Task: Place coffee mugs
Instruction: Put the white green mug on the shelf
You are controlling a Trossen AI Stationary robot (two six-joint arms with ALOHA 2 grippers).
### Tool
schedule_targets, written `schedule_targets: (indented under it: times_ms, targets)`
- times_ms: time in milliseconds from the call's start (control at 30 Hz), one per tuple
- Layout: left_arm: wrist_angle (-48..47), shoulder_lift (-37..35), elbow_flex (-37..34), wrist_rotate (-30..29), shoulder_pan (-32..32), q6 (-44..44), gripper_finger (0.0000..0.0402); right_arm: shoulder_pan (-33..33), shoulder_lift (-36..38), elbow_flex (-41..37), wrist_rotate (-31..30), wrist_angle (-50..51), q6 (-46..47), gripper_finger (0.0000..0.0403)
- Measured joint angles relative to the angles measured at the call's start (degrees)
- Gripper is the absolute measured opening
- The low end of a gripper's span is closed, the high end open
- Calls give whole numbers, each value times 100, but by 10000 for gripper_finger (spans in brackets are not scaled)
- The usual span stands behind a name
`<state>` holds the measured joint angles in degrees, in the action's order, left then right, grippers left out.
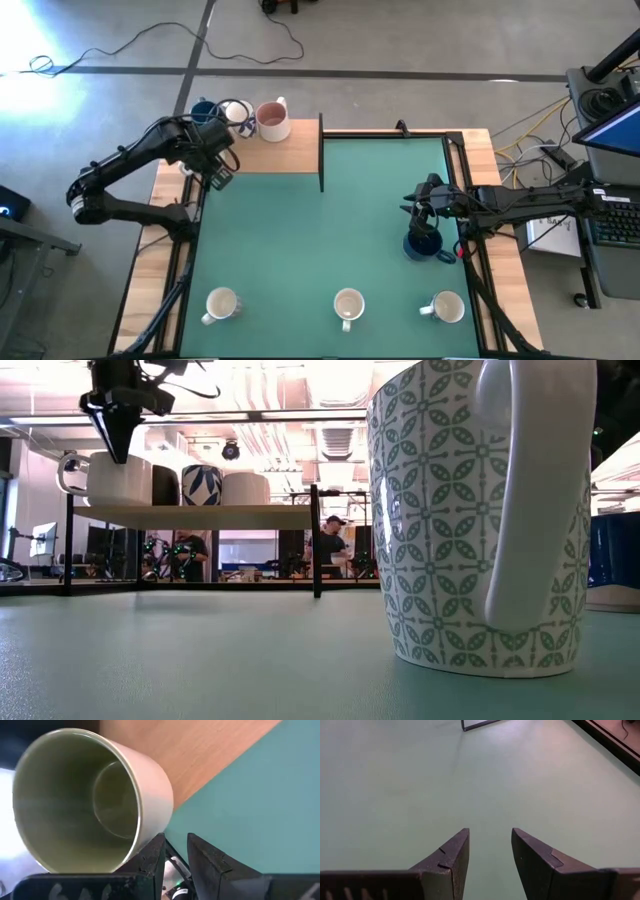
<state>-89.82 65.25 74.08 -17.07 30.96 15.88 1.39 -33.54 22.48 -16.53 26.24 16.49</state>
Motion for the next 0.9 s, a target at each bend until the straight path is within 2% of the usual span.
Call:
schedule_targets:
  times_ms: [567, 900]
  targets:
    - [118, 183, 0, -485, 0, 39, 64, 0, 0, 0, 0, 0, 0, 137]
    - [123, -80, 1, 306, -200, 377, 64, 0, 0, 0, 0, 0, 0, 137]
